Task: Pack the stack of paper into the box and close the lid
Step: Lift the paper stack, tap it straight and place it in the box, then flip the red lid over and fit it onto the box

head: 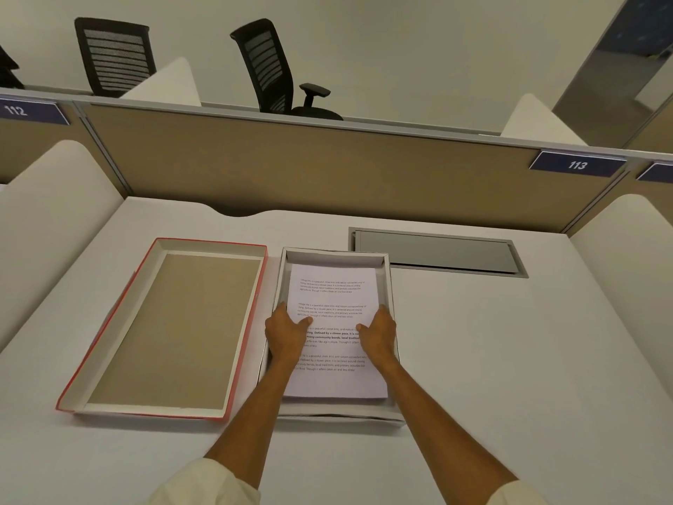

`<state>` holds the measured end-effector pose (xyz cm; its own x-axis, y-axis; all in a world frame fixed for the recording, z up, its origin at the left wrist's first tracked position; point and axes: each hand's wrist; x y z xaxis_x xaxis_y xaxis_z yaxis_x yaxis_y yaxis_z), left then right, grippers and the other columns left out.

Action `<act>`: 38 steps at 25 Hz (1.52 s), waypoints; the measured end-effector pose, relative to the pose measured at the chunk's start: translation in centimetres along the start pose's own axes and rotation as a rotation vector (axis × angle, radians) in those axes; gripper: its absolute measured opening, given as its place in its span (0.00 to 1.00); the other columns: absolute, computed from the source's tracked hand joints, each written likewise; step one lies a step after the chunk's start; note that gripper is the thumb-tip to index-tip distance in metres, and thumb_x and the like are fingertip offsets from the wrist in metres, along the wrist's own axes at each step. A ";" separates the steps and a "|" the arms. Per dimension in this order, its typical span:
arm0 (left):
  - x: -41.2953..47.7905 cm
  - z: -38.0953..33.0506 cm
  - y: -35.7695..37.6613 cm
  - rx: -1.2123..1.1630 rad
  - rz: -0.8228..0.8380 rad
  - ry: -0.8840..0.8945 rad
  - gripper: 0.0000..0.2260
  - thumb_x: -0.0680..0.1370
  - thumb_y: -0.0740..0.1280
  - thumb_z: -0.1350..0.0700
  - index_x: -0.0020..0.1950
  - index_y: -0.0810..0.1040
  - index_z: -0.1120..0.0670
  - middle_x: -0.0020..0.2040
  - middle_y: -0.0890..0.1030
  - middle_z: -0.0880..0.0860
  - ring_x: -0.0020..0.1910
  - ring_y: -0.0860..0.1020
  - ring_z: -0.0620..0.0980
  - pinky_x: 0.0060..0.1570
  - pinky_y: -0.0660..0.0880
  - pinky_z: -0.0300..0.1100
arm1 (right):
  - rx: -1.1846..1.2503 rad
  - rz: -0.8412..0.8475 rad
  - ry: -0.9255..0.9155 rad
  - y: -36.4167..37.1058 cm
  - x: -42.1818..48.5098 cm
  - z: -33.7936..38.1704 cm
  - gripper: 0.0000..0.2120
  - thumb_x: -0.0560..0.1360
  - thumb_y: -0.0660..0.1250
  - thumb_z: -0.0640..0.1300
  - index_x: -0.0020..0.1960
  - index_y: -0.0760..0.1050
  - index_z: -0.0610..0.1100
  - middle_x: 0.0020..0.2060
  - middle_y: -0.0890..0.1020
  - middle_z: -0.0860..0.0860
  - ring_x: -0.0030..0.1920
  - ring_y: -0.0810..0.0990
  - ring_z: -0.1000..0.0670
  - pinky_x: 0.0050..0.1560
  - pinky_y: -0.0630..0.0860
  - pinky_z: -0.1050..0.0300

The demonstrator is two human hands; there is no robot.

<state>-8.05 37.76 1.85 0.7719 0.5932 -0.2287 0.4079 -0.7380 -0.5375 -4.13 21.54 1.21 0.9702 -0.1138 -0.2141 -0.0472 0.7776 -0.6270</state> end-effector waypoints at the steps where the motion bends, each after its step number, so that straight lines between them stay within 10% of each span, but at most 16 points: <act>1: 0.1 0.0 -0.1 0.003 0.015 -0.008 0.20 0.71 0.77 0.57 0.57 0.75 0.62 0.58 0.82 0.60 0.54 0.82 0.61 0.51 0.81 0.52 | -0.012 0.012 0.014 -0.1 0.2 0.2 0.21 0.74 0.70 0.33 0.64 0.67 0.35 0.61 0.77 0.40 0.61 0.78 0.42 0.57 0.77 0.54; 11: 1.2 0.2 -0.9 -0.019 0.122 -0.047 0.22 0.67 0.79 0.58 0.55 0.73 0.62 0.59 0.81 0.60 0.56 0.81 0.60 0.57 0.80 0.56 | 0.125 0.122 0.205 -1.3 1.1 0.4 0.16 0.72 0.72 0.34 0.53 0.68 0.42 0.55 0.79 0.43 0.39 0.75 0.55 0.29 0.71 0.69; 25: -1.5 -2.6 -3.1 0.028 0.219 0.069 0.25 0.70 0.77 0.56 0.63 0.74 0.60 0.64 0.79 0.57 0.61 0.79 0.58 0.54 0.75 0.45 | -0.009 0.148 0.008 -2.4 1.3 2.1 0.18 0.76 0.69 0.38 0.63 0.68 0.38 0.61 0.78 0.42 0.57 0.80 0.44 0.44 0.76 0.62; 31: -7.0 -2.5 -5.6 -0.872 0.673 -0.818 0.23 0.71 0.74 0.63 0.63 0.73 0.67 0.61 0.77 0.70 0.57 0.81 0.67 0.51 0.81 0.59 | -0.109 0.255 -0.286 -3.6 5.8 6.2 0.23 0.78 0.66 0.43 0.71 0.67 0.40 0.68 0.74 0.44 0.68 0.73 0.45 0.64 0.69 0.57; 38: -9.7 -0.9 -3.7 -1.096 0.719 -0.992 0.20 0.73 0.72 0.66 0.62 0.76 0.54 0.61 0.80 0.66 0.61 0.77 0.71 0.64 0.70 0.69 | -0.333 0.452 -0.382 -1.7 10.6 8.8 0.20 0.79 0.64 0.42 0.71 0.70 0.41 0.69 0.73 0.45 0.69 0.71 0.44 0.70 0.67 0.51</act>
<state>-16.55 34.45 6.79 0.5249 -0.3079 -0.7936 0.5887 -0.5420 0.5997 8.35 24.49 6.63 0.8508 0.4518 -0.2682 -0.4793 0.4584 -0.7484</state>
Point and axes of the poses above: each hand's wrist, its own x-axis towards the middle knuckle, its own y-axis out of the palm, z = x × y
